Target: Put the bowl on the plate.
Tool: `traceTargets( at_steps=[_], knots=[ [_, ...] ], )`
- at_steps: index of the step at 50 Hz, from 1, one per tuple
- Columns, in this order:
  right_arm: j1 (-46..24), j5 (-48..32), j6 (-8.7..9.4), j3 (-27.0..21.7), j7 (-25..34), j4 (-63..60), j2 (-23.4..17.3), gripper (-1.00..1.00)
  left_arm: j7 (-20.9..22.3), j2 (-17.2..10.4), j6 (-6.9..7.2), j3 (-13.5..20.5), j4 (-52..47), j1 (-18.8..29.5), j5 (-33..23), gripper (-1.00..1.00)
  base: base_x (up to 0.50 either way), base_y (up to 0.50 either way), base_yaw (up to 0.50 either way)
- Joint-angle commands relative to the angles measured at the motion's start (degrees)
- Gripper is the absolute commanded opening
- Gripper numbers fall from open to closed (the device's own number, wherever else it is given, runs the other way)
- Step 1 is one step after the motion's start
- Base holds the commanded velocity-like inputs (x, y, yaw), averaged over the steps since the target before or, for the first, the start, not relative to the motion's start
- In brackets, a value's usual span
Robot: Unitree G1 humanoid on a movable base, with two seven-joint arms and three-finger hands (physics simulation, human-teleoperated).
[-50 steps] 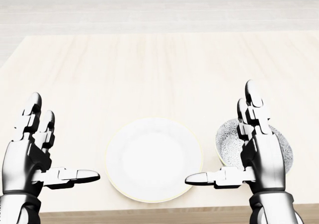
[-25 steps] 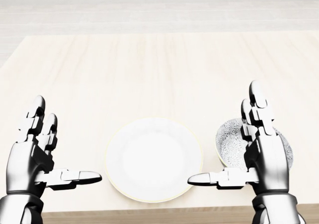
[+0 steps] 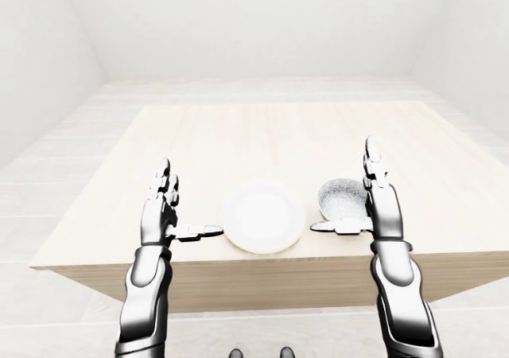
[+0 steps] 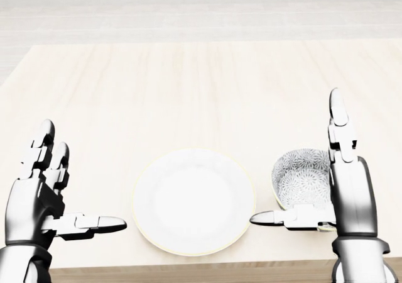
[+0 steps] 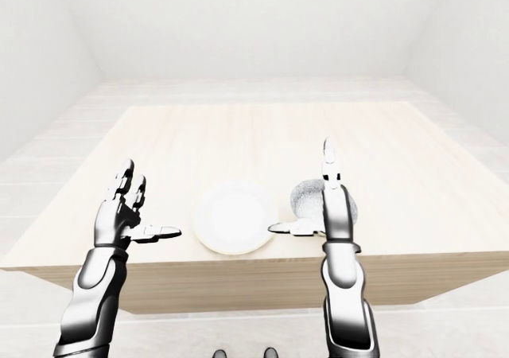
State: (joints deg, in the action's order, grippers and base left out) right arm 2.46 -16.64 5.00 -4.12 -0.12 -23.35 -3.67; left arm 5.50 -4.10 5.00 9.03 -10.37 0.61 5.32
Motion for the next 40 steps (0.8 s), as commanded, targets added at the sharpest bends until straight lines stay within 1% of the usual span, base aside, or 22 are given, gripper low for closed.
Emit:
traceTargets(
  at_steps=[1, 4, 7, 8, 15, 19, 24, 33, 40],
  knots=[
    [-3.0, -10.0, 0.00, -1.7, 0.7, 0.6, -2.2, 1.00, 0.1, -0.1, 0.00, 0.2, 0.1, 0.0, -0.8, 1.00, 0.00, 0.00, 0.00],
    [-3.8, -12.9, 0.00, -2.1, 0.9, 1.0, -2.6, 1.00, 0.1, -0.2, 0.00, 0.4, 0.2, 0.3, -0.8, 1.00, 0.00, 0.00, 0.00],
    [-4.0, -14.2, 0.00, -2.3, 1.1, 1.3, -2.6, 1.00, 0.0, -0.2, 0.00, 0.5, 0.2, 0.3, -0.8, 1.00, 0.00, 0.00, 0.00],
    [-3.7, -16.1, 0.00, -1.9, 1.3, 1.6, -3.1, 1.00, 0.1, -0.3, 0.00, 0.5, 0.1, 0.2, -0.9, 1.00, 0.00, 0.00, 0.00],
    [-3.4, -17.9, 0.00, -3.1, 2.9, -0.2, -2.5, 1.00, 0.2, -0.3, 0.00, 0.8, 0.1, -0.1, -1.0, 1.00, 0.00, 0.00, 0.00],
    [-3.3, -21.0, 0.00, -2.9, 1.3, 0.8, -2.4, 1.00, 0.2, -0.4, 0.00, 0.9, 1.0, 0.2, -1.1, 1.00, 0.00, 0.00, 0.00],
    [-2.3, -23.7, 0.00, -2.7, 1.3, 1.3, -2.4, 1.00, 0.3, -0.4, 0.00, 1.0, 1.5, 0.2, -1.1, 1.00, 0.00, 0.00, 0.00],
    [-1.3, -27.9, 0.00, -3.0, 3.8, -2.5, -1.9, 1.00, 0.8, -0.7, 0.00, 1.6, 2.1, 0.4, -0.2, 1.00, 0.00, 0.00, 0.00],
    [-0.2, -30.5, 0.00, -2.9, 4.2, -3.1, -1.4, 1.00, 1.1, -0.8, 0.00, 1.7, 1.9, 0.2, 0.2, 1.00, 0.00, 0.00, 0.00]
  ],
)
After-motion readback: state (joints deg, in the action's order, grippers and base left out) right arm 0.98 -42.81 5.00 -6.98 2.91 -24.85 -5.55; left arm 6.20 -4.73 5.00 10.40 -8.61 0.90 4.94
